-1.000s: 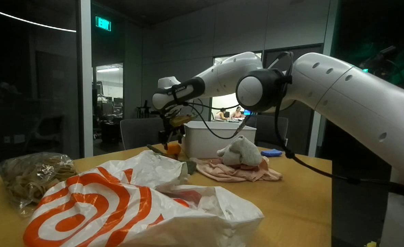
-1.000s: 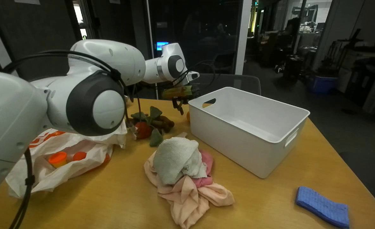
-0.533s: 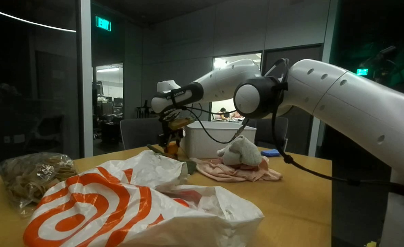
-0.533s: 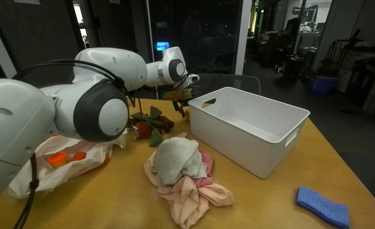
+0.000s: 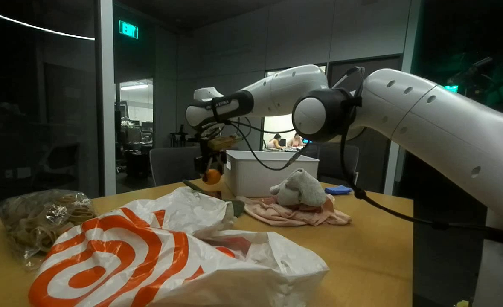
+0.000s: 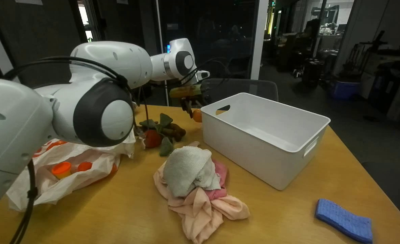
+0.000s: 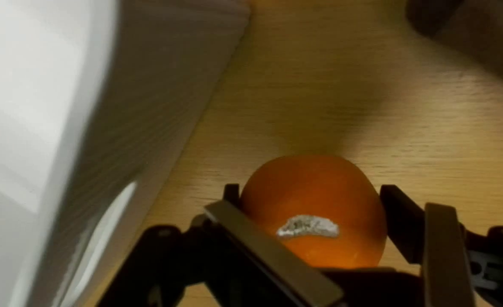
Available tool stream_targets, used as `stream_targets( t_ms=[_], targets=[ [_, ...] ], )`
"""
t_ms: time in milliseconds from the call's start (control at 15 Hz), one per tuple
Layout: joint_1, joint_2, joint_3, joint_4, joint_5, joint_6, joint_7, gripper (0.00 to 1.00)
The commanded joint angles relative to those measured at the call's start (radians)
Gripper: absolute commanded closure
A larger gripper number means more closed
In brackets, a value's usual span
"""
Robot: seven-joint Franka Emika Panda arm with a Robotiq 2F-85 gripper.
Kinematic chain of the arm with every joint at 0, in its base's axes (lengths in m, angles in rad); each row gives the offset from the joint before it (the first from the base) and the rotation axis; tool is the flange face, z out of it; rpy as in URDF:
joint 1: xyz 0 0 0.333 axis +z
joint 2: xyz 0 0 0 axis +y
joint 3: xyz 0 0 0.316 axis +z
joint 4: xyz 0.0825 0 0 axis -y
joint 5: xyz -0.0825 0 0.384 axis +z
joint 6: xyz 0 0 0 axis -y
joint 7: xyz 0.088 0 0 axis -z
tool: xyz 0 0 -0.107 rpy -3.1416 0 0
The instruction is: Put the orange bottle and two of the plush toys into the carrier bag
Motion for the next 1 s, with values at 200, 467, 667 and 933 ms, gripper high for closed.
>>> stream_targets(
  t_ms=[200,467,667,933],
  targets=[
    [0.033,-0.246,0.071,-0.053,0.008,-0.306,-0.143,0.44],
    [0.083,-0.366,0.075,-0.157,-0.061,-0.247,-0.231,0.44],
    [0.091,-0.459,0.077,-0.315,-0.096,-0.134,-0.222,0.44],
    [0.060,-0.559,0.102,-0.500,-0.023,-0.066,-0.212,0.44]
  ],
)
